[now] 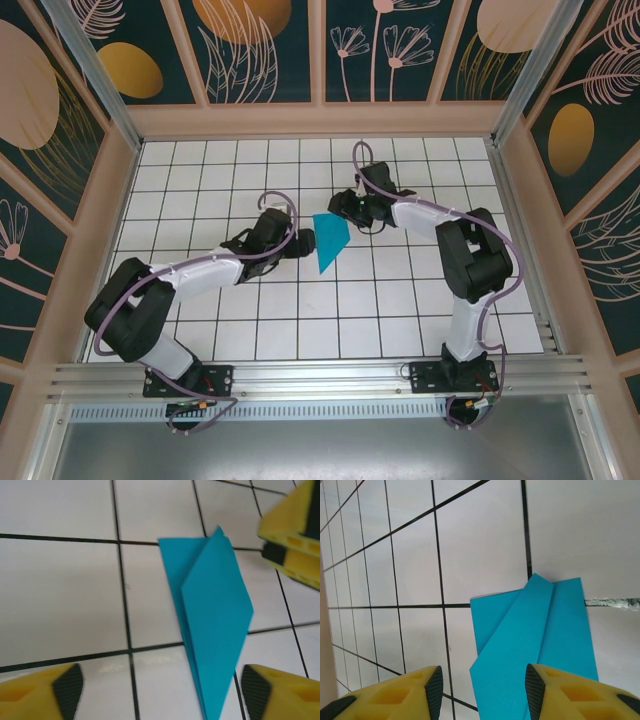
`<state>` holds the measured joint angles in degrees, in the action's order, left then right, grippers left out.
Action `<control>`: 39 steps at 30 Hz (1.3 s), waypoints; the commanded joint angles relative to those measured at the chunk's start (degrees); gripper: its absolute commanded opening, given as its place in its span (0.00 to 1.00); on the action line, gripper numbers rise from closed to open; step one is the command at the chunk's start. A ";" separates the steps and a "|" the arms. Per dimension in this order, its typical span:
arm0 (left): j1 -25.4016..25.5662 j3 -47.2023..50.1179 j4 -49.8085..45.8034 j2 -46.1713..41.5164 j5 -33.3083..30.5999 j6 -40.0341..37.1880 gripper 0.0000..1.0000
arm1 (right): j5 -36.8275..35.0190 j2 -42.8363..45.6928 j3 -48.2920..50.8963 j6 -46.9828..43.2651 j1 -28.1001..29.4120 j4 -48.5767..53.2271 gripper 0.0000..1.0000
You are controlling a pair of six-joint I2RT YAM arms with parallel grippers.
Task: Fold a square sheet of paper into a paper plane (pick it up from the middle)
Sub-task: Turn over the paper at the center of the table.
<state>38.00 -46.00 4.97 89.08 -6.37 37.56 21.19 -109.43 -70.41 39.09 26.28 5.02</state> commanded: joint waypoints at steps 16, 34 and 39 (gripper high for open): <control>-6.79 -0.22 0.85 -0.94 0.07 -1.11 0.98 | -4.98 -8.96 -5.58 4.75 1.58 2.69 0.42; -7.63 -0.84 3.83 2.89 9.68 0.88 0.95 | 1.79 -11.46 -5.65 -1.37 1.58 -3.71 0.28; -8.23 -0.95 6.35 4.57 13.99 3.34 0.88 | 4.48 -10.95 -4.68 -3.67 1.58 -4.58 0.27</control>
<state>30.48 -45.58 8.16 92.36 3.73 38.74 22.61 -120.05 -75.99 38.15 27.55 2.31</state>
